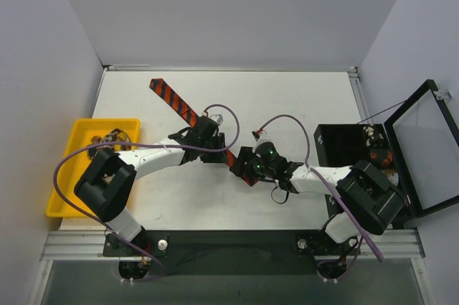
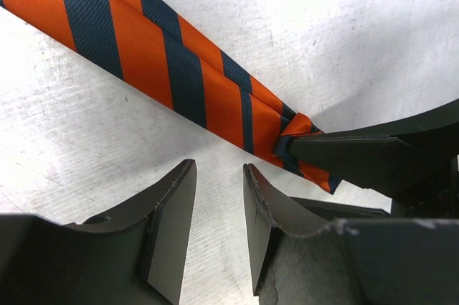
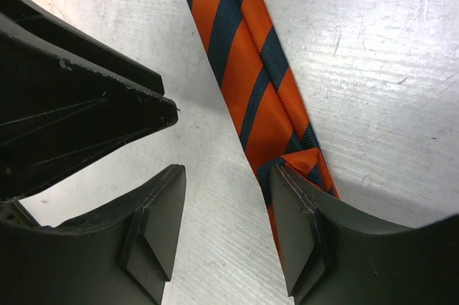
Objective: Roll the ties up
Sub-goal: Roll the tie
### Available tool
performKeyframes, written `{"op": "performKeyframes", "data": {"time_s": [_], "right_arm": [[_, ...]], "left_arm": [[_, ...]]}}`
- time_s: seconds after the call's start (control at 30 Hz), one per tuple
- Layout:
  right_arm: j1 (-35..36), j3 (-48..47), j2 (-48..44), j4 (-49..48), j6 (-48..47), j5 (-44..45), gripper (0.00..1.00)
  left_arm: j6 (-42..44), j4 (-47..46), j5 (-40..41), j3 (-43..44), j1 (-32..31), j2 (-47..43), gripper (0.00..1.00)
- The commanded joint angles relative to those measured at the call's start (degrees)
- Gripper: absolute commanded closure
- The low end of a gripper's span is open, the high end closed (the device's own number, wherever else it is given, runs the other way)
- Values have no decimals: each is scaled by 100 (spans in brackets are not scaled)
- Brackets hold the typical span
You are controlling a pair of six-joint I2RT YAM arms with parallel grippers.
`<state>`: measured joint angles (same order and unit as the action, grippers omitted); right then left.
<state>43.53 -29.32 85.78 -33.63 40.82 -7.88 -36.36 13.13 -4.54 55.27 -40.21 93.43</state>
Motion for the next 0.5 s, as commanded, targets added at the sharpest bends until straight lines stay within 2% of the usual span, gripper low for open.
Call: {"op": "performKeyframes", "data": {"time_s": [0.0,0.27,0.47], "right_arm": [[-72,-293,-298,646,-293,-90,49],[-151,-566,-790,1323,-303,-153,39],[-231,31,-1694,1736,224,155,38]], "left_arm": [[138,-3,5,309,30,-141,56],[182,-12,-126,406,22,-70,56],[287,23,-162,546,-110,-9,56]]}}
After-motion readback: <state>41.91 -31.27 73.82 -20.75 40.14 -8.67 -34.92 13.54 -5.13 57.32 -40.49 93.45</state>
